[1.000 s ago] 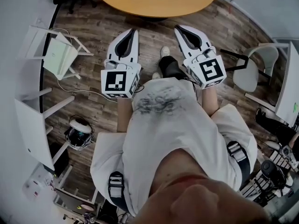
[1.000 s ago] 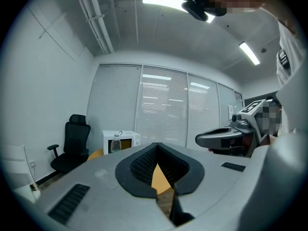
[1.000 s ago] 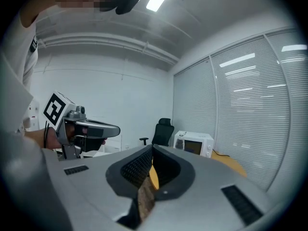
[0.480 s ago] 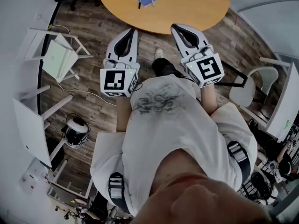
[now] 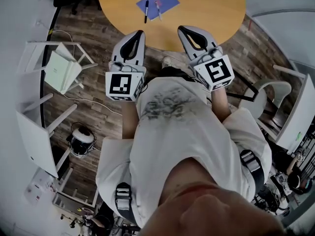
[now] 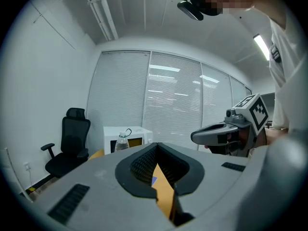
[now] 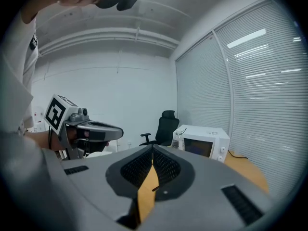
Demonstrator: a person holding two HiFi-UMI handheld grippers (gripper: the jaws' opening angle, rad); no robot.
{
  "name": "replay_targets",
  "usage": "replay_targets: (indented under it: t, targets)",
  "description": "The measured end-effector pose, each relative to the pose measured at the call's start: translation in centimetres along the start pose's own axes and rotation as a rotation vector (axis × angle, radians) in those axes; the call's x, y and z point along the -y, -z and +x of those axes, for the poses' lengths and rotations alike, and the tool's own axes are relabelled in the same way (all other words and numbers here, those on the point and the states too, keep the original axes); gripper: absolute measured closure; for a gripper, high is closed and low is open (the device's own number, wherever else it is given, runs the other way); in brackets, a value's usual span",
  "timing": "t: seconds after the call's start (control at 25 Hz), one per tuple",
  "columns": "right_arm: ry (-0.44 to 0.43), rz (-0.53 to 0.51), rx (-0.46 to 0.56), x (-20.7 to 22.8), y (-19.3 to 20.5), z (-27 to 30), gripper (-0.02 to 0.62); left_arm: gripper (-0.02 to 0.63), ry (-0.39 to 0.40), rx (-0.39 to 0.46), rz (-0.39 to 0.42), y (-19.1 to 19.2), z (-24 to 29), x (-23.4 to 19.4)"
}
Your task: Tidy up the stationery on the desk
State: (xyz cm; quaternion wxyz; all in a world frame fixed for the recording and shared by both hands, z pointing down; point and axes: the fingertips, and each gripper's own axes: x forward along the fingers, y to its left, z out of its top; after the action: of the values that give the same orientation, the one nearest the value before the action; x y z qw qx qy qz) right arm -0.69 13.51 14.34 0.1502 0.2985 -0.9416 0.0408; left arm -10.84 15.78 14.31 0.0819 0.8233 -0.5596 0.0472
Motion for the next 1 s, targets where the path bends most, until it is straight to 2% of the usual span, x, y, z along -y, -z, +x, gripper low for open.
replay_targets:
  t: [0.32, 1.0]
  targets:
    - [0.020, 0.048, -0.058, 1.5, 2.1, 3.9, 0.534, 0.597, 0.056, -0.061, 0.008, 1.9, 3.7, -2.7]
    - [0.177, 0.152, -0.165, 4.3, 6.6, 13.2, 0.534, 0.597, 0.266, -0.156, -0.021, 7.2, 11.3, -10.5]
